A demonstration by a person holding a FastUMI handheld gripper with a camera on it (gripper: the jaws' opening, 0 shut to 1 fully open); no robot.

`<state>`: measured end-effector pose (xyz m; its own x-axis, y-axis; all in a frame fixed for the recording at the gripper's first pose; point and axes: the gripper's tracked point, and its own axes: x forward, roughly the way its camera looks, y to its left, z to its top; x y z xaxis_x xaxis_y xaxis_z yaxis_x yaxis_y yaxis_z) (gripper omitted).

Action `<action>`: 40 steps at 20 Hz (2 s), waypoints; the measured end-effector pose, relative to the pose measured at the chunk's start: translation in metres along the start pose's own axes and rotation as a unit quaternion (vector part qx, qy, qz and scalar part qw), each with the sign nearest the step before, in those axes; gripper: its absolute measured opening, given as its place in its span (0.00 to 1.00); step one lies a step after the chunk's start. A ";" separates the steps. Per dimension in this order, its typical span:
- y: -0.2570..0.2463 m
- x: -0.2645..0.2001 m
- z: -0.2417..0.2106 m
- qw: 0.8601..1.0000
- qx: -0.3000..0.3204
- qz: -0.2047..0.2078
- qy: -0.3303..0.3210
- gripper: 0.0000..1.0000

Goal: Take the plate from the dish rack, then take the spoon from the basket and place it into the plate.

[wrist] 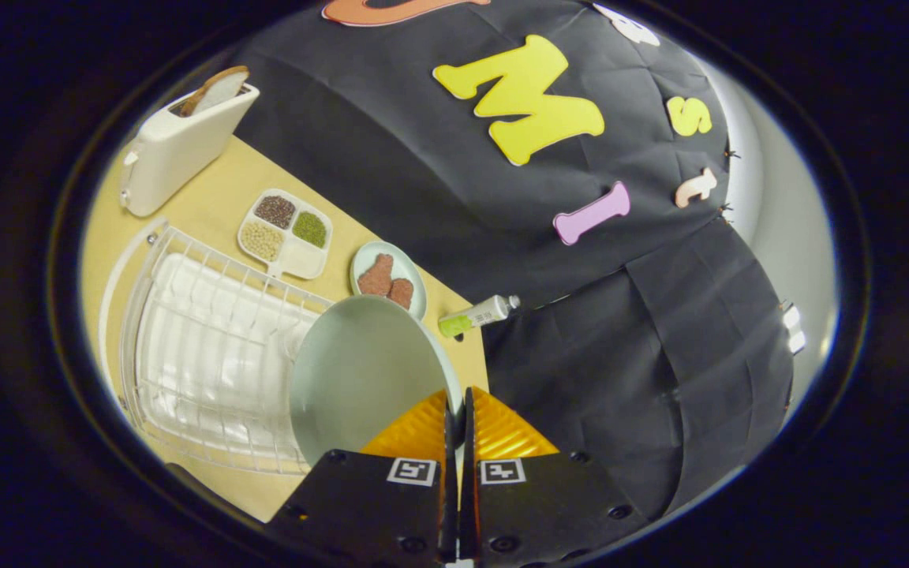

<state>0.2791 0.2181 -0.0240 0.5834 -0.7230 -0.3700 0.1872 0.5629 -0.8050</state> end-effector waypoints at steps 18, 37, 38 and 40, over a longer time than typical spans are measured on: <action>-0.022 0.011 -0.178 0.909 0.204 0.364 -0.018 0.07; 0.090 0.112 -0.301 0.801 0.284 0.520 0.089 0.07; 0.090 0.113 -0.304 0.799 0.285 0.521 0.092 0.07; 0.089 0.116 -0.307 0.803 0.285 0.516 0.089 0.08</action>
<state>0.1215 0.0611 -0.2807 0.5480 0.2299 -0.8043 0.0368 0.9539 0.2977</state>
